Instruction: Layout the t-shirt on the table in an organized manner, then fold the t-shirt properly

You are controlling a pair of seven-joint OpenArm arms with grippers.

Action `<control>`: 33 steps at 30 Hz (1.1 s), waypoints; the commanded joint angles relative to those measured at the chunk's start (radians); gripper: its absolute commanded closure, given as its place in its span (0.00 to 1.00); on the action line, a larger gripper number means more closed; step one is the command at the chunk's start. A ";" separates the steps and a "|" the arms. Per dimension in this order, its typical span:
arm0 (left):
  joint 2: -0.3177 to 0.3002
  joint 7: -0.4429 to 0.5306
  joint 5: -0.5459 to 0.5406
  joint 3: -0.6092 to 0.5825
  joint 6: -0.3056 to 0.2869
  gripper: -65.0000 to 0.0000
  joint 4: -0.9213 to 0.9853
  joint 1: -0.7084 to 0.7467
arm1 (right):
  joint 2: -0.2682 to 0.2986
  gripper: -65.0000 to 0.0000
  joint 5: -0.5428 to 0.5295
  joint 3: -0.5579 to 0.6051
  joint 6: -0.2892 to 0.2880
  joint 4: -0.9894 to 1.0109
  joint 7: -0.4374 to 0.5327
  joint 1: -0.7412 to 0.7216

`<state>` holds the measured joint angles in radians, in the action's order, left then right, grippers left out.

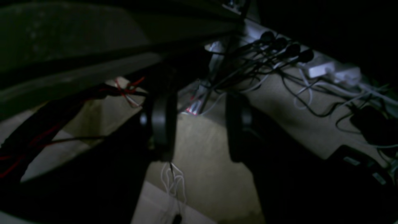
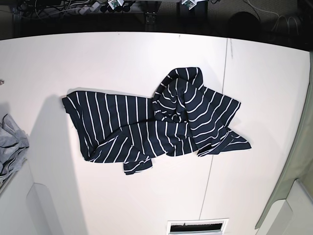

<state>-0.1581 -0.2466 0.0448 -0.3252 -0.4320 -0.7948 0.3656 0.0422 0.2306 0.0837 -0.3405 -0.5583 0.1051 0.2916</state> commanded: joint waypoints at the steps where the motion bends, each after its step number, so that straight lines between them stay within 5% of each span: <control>1: -0.007 0.003 -0.005 0.002 -0.010 0.75 -0.032 0.023 | 0.008 0.60 -0.003 0.002 -0.012 -0.024 0.007 0.025; 4: -0.018 0.003 -0.012 0.006 -0.010 0.75 -0.116 0.066 | 0.018 0.60 -0.013 0.002 -0.017 -0.099 0.007 0.078; 13: -0.023 -0.009 -0.073 0.111 -0.013 0.75 -0.319 0.158 | 0.075 0.60 -0.093 0.002 -0.151 -0.349 0.005 0.232; 16: -0.023 -0.024 -0.117 0.173 -0.072 0.75 -0.395 0.196 | 0.096 0.60 -0.099 0.002 -0.187 -0.444 0.003 0.285; 23: -0.023 -0.065 -0.233 0.341 -0.209 0.75 -0.573 0.284 | 0.157 0.60 -0.197 0.002 -0.191 -0.696 -0.005 0.417; 33: -0.023 -0.194 -0.383 0.499 -0.266 0.75 -0.821 0.370 | 0.213 0.60 -0.213 0.000 -0.190 -1.019 -0.009 0.552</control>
<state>-0.1795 -0.4496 -0.3252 0.1707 -0.6819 -1.6039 0.7227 0.2501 0.0273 0.0849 -0.5198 -1.5650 0.0742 0.8280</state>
